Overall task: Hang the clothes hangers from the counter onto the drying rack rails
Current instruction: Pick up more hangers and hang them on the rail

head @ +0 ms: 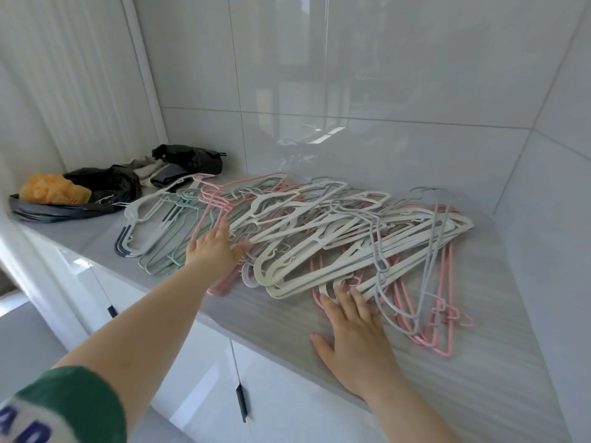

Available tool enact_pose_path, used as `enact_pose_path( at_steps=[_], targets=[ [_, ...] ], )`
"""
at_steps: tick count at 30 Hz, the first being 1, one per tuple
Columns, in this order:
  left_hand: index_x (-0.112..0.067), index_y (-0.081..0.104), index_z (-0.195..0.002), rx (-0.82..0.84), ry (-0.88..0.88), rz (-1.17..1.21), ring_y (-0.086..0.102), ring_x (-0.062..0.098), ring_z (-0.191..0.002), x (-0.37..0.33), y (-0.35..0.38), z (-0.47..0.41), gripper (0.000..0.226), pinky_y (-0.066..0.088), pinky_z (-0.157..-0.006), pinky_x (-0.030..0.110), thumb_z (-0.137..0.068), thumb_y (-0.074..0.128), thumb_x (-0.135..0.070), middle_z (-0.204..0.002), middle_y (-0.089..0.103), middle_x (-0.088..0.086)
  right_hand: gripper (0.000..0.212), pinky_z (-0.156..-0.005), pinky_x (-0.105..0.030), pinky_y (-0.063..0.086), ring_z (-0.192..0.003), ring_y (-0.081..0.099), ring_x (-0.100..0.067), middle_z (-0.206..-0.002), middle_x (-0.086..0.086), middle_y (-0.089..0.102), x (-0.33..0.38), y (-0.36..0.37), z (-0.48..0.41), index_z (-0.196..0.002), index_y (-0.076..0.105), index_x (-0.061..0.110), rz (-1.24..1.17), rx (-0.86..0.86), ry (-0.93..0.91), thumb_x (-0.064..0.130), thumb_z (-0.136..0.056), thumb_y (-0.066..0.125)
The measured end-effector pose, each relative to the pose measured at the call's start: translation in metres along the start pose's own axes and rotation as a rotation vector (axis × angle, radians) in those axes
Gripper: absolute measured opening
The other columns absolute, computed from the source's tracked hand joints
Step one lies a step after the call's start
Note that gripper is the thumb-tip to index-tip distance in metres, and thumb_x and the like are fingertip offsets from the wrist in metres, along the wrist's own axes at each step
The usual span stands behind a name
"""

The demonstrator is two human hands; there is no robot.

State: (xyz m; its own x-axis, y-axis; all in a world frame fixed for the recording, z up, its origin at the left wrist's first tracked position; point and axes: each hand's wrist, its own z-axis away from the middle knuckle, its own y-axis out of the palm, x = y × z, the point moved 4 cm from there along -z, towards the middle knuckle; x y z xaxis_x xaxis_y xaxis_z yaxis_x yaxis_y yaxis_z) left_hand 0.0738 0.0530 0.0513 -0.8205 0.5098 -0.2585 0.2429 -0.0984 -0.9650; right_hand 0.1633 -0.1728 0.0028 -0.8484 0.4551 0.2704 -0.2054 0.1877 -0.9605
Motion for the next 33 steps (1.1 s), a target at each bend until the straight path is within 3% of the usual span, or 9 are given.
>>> enact_pose_path(
  at_steps=[10,13,17,21,23,25,27,29,33],
  targets=[
    [-0.014,0.036,-0.134,0.052,-0.143,-0.017,0.045,0.027,-0.122,-0.012,-0.011,-0.02,0.056,0.033,-0.105,0.037,-0.088,0.049,-0.043,-0.133,0.048,0.009,0.098,-0.106,-0.029,-0.012,-0.143,-0.014,-0.016,-0.156,0.008,-0.009,0.0,0.003,-0.004,-0.146,0.0,0.036,0.015,-0.047,-0.002,0.058,-0.052,-0.013],
    [-0.014,0.051,-0.089,0.157,-0.099,0.001,0.049,0.019,-0.075,-0.022,-0.009,-0.023,0.014,0.043,-0.069,0.027,-0.09,0.051,-0.028,-0.081,0.053,0.002,0.096,-0.108,-0.03,-0.01,-0.143,-0.014,-0.016,-0.156,0.008,-0.009,0.0,0.004,-0.004,-0.146,-0.001,0.037,0.008,-0.044,0.002,0.058,-0.053,-0.013],
    [-0.01,0.037,-0.06,0.193,-0.136,-0.002,0.033,0.013,-0.05,-0.03,-0.011,-0.023,0.035,0.028,-0.046,0.021,-0.09,0.046,-0.024,-0.058,0.036,0.001,0.096,-0.115,-0.035,-0.004,-0.143,-0.014,-0.016,-0.156,0.009,-0.008,0.001,0.002,-0.005,-0.145,-0.001,0.038,-0.003,-0.016,-0.004,0.057,-0.052,-0.013],
    [-0.005,0.043,-0.062,0.171,-0.199,0.36,0.035,0.015,-0.048,-0.028,-0.017,-0.025,0.029,0.029,-0.048,0.021,-0.091,0.042,-0.01,-0.06,0.041,0.005,0.096,-0.116,-0.038,0.0,-0.144,-0.01,-0.018,-0.156,0.007,-0.003,0.002,0.0,-0.004,-0.146,0.004,0.037,0.01,-0.03,0.016,0.057,-0.053,-0.011],
    [0.005,0.053,-0.092,0.181,-0.268,0.761,0.049,0.019,-0.041,-0.023,-0.017,-0.024,0.013,0.041,-0.044,0.022,-0.092,0.045,-0.005,-0.067,0.053,0.01,0.085,-0.11,-0.046,0.026,-0.14,0.024,-0.029,-0.15,-0.001,0.03,0.003,0.0,-0.004,-0.14,0.034,0.034,0.08,-0.071,0.027,0.056,-0.063,0.005],
    [0.007,0.042,-0.119,0.193,-0.287,1.092,0.056,0.015,-0.032,-0.022,-0.02,-0.016,0.026,0.045,-0.033,0.019,-0.093,0.043,-0.001,-0.066,0.062,0.01,0.062,-0.082,-0.039,0.052,-0.107,0.063,-0.024,-0.116,0.003,0.065,0.003,0.002,-0.005,-0.111,0.065,0.034,0.072,-0.052,0.068,0.053,-0.066,0.026],
    [0.004,0.034,-0.127,0.165,-0.251,1.23,0.058,0.012,-0.032,-0.021,-0.024,-0.01,0.033,0.044,-0.029,0.019,-0.095,0.041,0.0,-0.063,0.064,0.008,0.054,-0.071,-0.034,0.055,-0.094,0.069,-0.017,-0.101,0.008,0.07,0.003,0.006,-0.005,-0.1,0.069,0.035,0.084,-0.063,0.068,0.052,-0.064,0.032],
    [0.004,0.033,-0.127,0.123,-0.199,1.273,0.059,0.01,-0.034,-0.021,-0.031,-0.003,0.033,0.045,-0.03,0.018,-0.096,0.04,-0.001,-0.067,0.065,0.006,0.063,-0.081,-0.039,0.052,-0.106,0.064,-0.023,-0.115,0.003,0.066,0.0,0.002,-0.003,-0.11,0.065,0.034,0.048,-0.064,0.086,0.053,-0.065,0.026],
    [-0.004,0.043,-0.112,0.007,-0.126,1.298,0.062,0.008,-0.039,-0.013,-0.048,0.009,0.016,0.049,-0.037,0.017,-0.096,0.04,-0.005,-0.085,0.065,0.008,0.093,-0.116,-0.039,0.003,-0.144,-0.007,-0.017,-0.155,0.008,0.0,0.003,0.0,-0.005,-0.146,0.008,0.036,0.041,-0.034,0.003,0.058,-0.056,-0.009]
  ],
)
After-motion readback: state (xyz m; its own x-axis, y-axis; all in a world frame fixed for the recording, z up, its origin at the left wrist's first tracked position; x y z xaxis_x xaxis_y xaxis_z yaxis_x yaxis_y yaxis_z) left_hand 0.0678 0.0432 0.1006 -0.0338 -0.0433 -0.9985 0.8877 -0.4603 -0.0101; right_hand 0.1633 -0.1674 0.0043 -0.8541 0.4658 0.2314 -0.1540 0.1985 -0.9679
